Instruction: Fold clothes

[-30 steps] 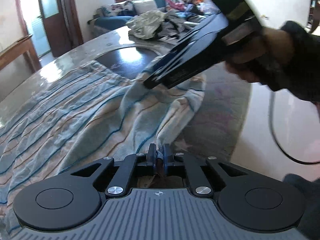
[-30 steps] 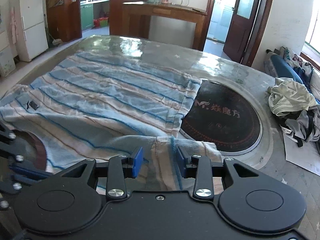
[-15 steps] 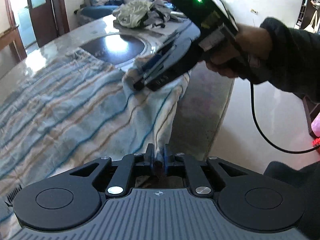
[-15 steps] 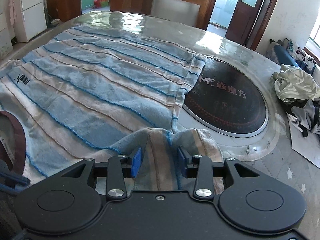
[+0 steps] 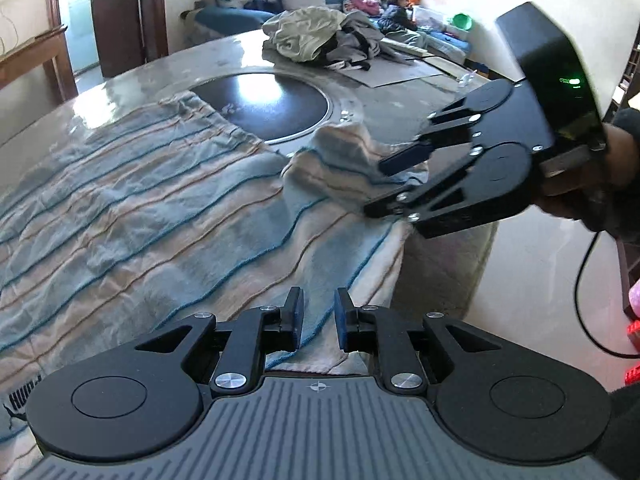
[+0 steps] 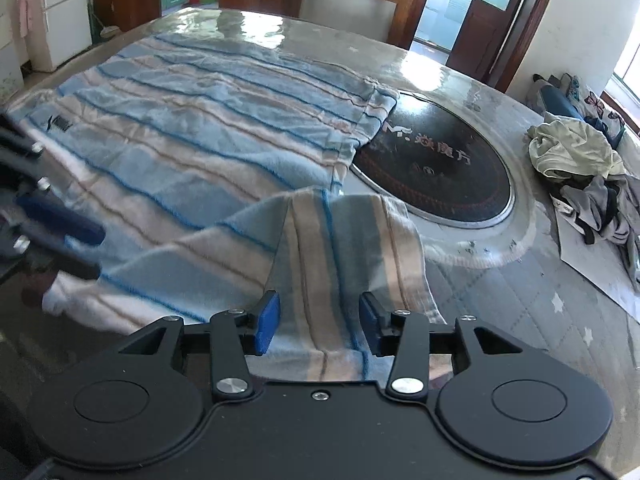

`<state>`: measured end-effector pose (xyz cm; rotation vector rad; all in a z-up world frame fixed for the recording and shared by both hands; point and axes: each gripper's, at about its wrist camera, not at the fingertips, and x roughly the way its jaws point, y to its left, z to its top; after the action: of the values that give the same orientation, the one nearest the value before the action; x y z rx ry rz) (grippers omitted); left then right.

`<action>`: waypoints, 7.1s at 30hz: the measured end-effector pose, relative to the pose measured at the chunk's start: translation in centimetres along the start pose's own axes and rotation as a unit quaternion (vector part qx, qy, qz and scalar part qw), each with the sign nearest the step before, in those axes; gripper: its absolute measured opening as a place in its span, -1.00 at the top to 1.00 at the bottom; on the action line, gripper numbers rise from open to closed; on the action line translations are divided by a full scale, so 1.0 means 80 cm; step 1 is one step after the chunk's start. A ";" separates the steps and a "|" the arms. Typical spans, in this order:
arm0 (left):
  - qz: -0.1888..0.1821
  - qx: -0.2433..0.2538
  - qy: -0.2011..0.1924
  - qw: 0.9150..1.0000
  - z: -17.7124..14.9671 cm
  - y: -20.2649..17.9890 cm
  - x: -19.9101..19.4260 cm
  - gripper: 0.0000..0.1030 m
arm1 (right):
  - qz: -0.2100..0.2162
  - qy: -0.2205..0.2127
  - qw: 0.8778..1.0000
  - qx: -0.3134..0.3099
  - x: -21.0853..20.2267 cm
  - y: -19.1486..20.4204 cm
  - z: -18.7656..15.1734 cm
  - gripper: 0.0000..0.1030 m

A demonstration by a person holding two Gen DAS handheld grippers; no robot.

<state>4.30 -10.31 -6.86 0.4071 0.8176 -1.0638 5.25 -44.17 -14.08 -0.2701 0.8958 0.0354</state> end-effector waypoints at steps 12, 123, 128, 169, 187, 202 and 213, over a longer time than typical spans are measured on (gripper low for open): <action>-0.025 0.044 -0.011 0.999 0.025 -0.040 0.031 0.51 | -0.013 -0.037 0.998 0.049 -0.001 -0.032 0.026 0.08; 0.255 -0.271 -0.039 0.927 0.139 0.288 0.066 0.23 | 0.061 -0.042 0.995 0.062 0.027 -0.011 0.015 -0.40; 0.287 -0.299 -0.027 0.910 0.106 0.318 0.033 0.23 | 0.060 -0.042 0.995 0.064 0.027 -0.011 0.015 -0.40; 0.253 -0.342 -0.059 0.903 0.005 0.356 -0.058 0.47 | 0.054 -0.050 0.996 0.055 0.019 0.002 0.015 -0.48; 0.272 -0.330 -0.038 0.903 -0.052 0.308 -0.089 0.31 | 0.057 -0.050 0.996 0.042 0.017 0.021 0.013 -0.48; 0.322 -0.391 -0.072 0.859 -0.143 0.247 -0.196 0.26 | 0.060 -0.066 0.995 0.051 0.007 0.024 0.007 -0.49; 0.343 -0.494 -0.084 0.795 -0.216 0.231 -0.233 0.22 | 0.064 -0.058 0.995 0.044 0.012 0.028 0.005 -0.49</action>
<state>9.52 20.62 -5.38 -0.2912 0.8537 0.0886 5.86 -41.97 -15.09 -0.1265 0.7950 0.1279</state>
